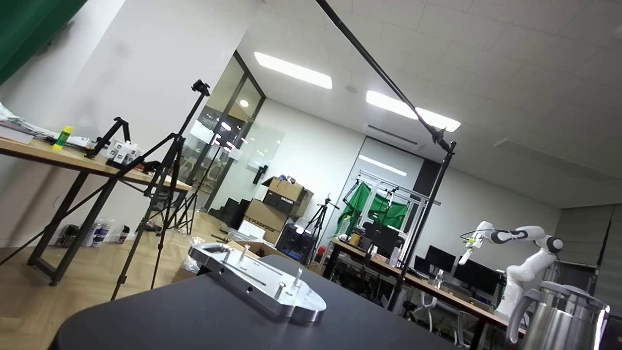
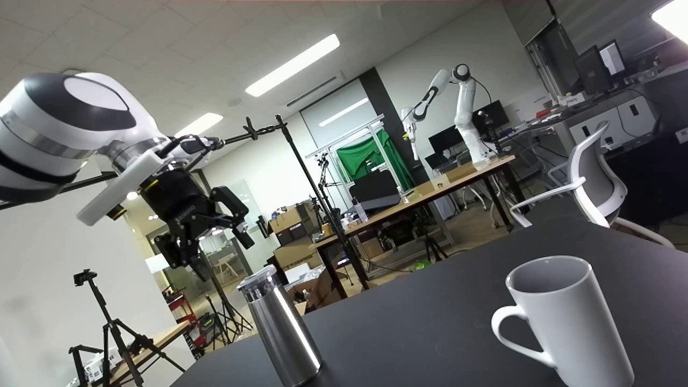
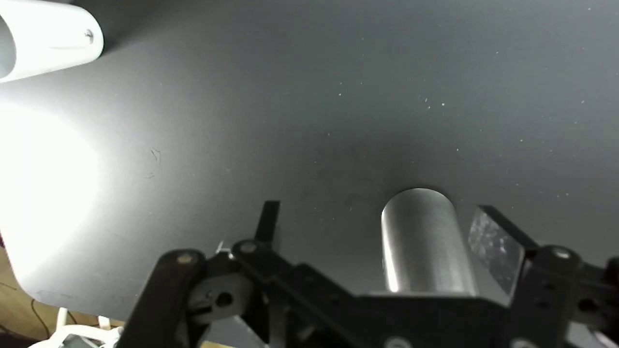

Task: Press down on the top of the flask

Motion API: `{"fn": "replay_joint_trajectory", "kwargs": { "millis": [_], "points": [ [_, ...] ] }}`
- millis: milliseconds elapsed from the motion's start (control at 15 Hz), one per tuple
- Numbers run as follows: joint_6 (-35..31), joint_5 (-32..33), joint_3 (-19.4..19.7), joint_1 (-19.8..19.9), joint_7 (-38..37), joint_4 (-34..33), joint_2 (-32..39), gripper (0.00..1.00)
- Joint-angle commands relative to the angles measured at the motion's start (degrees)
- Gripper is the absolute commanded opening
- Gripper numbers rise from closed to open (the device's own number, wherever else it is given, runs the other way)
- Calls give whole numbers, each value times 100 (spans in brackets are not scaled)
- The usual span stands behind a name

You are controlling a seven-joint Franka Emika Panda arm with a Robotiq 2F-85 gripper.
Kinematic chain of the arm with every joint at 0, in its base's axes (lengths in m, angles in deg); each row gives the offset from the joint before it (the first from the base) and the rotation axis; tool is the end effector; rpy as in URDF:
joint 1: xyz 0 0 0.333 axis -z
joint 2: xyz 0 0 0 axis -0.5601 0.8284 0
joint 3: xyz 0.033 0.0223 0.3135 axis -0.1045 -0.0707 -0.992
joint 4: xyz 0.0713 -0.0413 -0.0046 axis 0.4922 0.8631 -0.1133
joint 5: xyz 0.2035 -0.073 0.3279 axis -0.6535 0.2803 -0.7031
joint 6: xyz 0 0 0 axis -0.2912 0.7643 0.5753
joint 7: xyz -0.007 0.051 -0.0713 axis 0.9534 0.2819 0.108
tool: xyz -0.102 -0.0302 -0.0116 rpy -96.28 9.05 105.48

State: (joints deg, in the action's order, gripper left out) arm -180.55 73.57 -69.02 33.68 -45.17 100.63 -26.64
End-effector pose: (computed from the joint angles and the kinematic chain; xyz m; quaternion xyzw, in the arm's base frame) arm 0.4371 0.0370 0.4210 0.9897 0.1019 0.0532 0.0857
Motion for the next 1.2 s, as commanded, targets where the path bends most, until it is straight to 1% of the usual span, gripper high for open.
{"fn": "replay_joint_trajectory", "kwargs": {
  "millis": [0, 67, 133, 200, 267, 600, 733, 800, 933, 1067, 1133],
  "points": [
    [51, 88, 11, -53, -43, -245, -136, 100],
    [124, -2, 30, -85, 11, -386, -114, 75],
    [158, 14, 16, -89, 8, -492, -100, 73],
    [189, -40, 22, -115, 20, -626, -65, 67],
    [184, -74, 24, -133, 9, -731, -37, 58],
    [334, -302, 40, -262, 104, -1379, 329, 23],
    [557, -536, 84, -331, 292, -1723, 584, 11],
    [729, -724, 117, -367, 423, -1938, 740, 3],
    [1044, -1066, 157, -392, 638, -2309, 985, 0],
    [1508, -1365, 193, -399, 998, -2632, 1164, 0],
    [1039, -1127, 100, -346, 710, -2139, 892, 0]
  ]
}}
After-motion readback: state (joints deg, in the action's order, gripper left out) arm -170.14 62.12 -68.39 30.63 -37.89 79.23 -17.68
